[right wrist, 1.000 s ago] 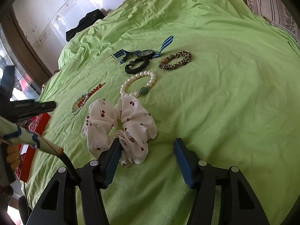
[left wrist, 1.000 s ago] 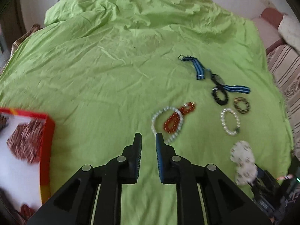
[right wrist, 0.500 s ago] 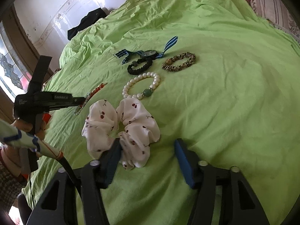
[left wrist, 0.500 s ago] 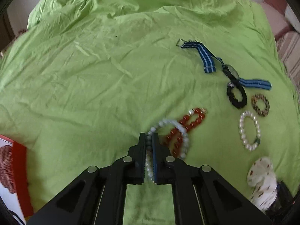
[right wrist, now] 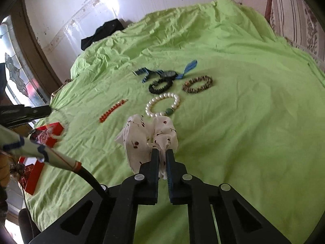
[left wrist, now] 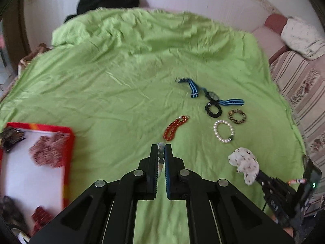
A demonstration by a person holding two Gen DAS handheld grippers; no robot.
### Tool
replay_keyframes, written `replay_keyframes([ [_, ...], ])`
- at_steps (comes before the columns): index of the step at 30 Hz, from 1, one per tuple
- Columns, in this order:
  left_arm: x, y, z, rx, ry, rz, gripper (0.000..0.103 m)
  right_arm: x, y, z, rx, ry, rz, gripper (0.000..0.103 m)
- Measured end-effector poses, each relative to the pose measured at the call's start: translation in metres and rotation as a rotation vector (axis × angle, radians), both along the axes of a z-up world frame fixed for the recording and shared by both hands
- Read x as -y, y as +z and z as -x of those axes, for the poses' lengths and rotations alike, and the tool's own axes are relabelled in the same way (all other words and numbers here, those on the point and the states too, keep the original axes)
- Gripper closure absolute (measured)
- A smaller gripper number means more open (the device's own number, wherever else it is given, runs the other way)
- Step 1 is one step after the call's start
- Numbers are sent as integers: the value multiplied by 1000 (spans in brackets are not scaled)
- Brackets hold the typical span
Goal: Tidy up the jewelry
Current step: 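Carry pearl bracelet and white scrunchie into the red tray and release both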
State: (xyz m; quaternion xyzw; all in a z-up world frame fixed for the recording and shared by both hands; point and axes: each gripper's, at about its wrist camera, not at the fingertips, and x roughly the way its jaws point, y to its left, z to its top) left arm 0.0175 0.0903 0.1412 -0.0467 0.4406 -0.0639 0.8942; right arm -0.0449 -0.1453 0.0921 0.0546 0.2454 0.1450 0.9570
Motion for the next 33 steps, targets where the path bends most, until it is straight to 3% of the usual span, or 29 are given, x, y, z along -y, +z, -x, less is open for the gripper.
replay_keyframes([
  [8,-38,34,66,91,46,41,98,-1,15,50,3,21,-26,96],
  [17,-115,41,105,103,170,101,98,-38,42,79,8,104,37,96],
  [25,-214,41,119,87,308,80,98,-136,68,77,-6,298,97,96],
  [33,-308,10,96,15,448,100,98,-270,61,58,-62,473,185,96],
])
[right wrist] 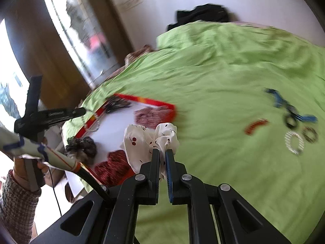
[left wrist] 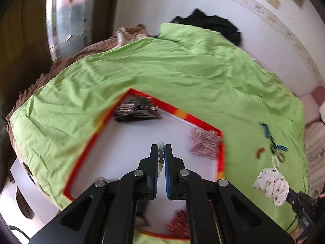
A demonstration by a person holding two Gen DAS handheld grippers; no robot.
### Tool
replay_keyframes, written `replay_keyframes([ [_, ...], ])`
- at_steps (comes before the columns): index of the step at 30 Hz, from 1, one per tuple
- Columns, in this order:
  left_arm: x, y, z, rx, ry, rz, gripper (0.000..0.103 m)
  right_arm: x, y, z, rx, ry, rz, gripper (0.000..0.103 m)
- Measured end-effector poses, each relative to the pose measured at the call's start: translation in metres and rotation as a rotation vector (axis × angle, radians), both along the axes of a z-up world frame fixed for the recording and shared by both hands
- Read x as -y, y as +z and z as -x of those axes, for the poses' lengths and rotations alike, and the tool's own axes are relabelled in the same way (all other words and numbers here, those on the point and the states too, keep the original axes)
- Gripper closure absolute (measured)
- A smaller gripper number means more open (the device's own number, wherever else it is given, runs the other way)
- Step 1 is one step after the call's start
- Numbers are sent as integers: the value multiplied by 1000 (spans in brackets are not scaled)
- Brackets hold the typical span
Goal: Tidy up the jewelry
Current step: 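Carry pearl bracelet and white scrunchie into the red tray and release both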
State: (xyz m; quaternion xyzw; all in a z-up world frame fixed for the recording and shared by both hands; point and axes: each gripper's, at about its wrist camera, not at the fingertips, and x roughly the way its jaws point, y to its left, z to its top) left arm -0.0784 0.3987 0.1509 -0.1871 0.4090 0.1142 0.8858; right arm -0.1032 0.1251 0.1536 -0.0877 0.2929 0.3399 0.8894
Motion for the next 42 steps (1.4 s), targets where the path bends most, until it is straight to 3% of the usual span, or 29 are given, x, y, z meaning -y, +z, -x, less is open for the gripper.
replay_keyframes([
  [9,-48,-40,-22,-75,72,-2,98,-120,-47,-34,-140,111,86,96],
  [15,-55,-54,-19,-103,94,-20,97,-163,-75,-25,-176,194,151,95],
  [18,-63,-53,-12,-95,129,4,97,-175,-86,-15,-163,223,201,92],
  [20,-66,-49,-7,-80,132,28,97,-177,-86,-10,-137,235,218,83],
  [25,-59,-24,12,-27,141,-4,71,-166,-68,6,-75,245,198,64],
  [30,-37,2,38,27,166,-67,59,-128,-49,25,-12,225,151,51],
  [35,4,15,61,48,168,-103,53,-66,-52,36,8,146,121,51],
  [42,84,24,73,69,92,-76,50,26,-69,35,-28,-21,71,51],
])
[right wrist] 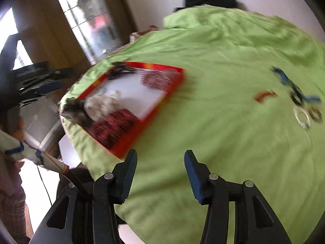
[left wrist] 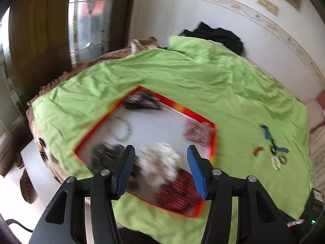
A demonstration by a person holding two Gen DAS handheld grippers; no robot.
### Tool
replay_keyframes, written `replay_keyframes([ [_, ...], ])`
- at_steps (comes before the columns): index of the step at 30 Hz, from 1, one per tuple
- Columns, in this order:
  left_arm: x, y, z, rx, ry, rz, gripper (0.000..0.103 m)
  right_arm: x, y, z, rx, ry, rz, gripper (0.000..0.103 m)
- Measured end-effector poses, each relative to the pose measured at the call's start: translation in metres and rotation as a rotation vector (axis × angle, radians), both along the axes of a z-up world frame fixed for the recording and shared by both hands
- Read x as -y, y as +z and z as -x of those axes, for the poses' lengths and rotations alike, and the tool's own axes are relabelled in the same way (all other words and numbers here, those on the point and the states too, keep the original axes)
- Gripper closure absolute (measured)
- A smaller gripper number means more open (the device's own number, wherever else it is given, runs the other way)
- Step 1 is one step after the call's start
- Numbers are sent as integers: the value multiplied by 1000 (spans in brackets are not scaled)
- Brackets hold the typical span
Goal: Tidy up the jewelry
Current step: 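Carry pearl bracelet and white scrunchie into the red tray and release both, then grasp the red bead bracelet with left tool while right tool grasps pearl bracelet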
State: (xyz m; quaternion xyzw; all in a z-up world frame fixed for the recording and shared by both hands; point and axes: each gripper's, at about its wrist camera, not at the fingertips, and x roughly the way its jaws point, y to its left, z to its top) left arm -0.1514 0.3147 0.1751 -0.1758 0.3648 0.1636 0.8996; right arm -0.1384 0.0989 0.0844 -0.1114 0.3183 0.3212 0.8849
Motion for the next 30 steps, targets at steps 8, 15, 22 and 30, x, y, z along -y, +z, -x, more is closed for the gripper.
replay_keyframes([
  [8,102,4,-5,-24,-136,-51,47,97,-3,4,-12,-165,-95,51],
  [15,158,-7,-14,-77,-233,-85,45,156,-3,1,-7,-271,-154,51],
  [22,183,-31,-30,-138,-284,-88,43,202,-11,-13,-35,-382,-190,51],
  [30,189,-50,-38,-165,-300,-145,42,217,-15,-30,-53,-446,-181,51],
])
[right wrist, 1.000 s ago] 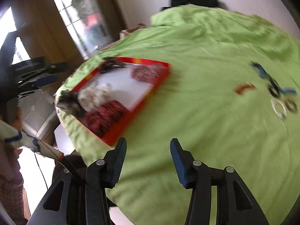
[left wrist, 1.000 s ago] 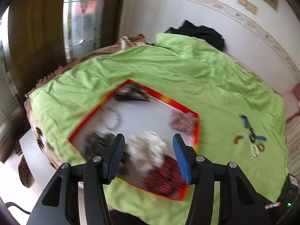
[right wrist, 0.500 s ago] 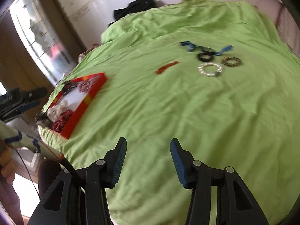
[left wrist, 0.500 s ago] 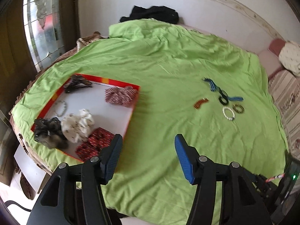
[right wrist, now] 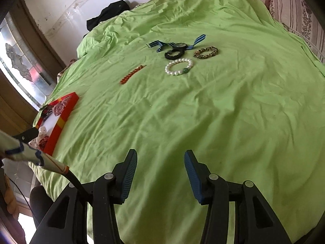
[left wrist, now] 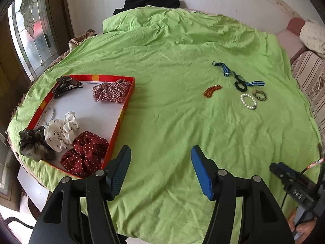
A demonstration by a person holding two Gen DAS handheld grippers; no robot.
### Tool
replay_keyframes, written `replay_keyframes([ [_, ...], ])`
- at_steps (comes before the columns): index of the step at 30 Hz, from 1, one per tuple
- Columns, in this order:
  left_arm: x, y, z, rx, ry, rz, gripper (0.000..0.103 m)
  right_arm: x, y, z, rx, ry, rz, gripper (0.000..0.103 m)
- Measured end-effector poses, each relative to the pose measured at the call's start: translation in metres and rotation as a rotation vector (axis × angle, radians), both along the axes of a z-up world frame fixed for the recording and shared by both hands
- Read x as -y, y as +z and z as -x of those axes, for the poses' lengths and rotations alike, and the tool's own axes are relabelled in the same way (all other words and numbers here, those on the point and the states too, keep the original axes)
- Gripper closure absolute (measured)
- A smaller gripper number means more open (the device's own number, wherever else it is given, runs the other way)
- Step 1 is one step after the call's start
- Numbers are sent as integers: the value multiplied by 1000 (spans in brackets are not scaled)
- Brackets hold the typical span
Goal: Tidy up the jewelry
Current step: 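Grasp the red bead bracelet with left tool while right tool grasps pearl bracelet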
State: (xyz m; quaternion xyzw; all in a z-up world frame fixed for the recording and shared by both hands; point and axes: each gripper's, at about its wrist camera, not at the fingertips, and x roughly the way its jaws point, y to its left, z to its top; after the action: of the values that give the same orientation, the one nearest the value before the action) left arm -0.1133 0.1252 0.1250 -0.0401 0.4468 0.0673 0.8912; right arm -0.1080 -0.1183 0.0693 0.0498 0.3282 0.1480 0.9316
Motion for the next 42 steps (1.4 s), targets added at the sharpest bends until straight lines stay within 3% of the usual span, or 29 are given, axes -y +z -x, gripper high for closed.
replay_keyframes([
  [7,-3,-16,-23,-32,-27,37,43,11,3,-25,-17,-58,28,51],
  [14,10,-22,-70,-53,-129,128,43,25,16,-54,-7,-110,51,51],
  [21,37,-33,-136,-62,-226,151,62,32,26,-88,-6,-116,49,51],
  [29,57,-67,-217,-117,-241,208,63,32,28,-138,-36,-98,-20,51],
  [32,59,-84,-241,-144,-245,229,72,32,30,-156,-43,-94,-53,51],
  [34,60,-93,-251,-159,-243,231,83,31,30,-168,-49,-99,-67,51],
  [36,59,-101,-260,-167,-245,236,86,30,30,-179,-56,-101,-79,51],
  [42,63,-110,-268,-138,-265,233,87,23,30,-202,-43,-111,-57,51],
])
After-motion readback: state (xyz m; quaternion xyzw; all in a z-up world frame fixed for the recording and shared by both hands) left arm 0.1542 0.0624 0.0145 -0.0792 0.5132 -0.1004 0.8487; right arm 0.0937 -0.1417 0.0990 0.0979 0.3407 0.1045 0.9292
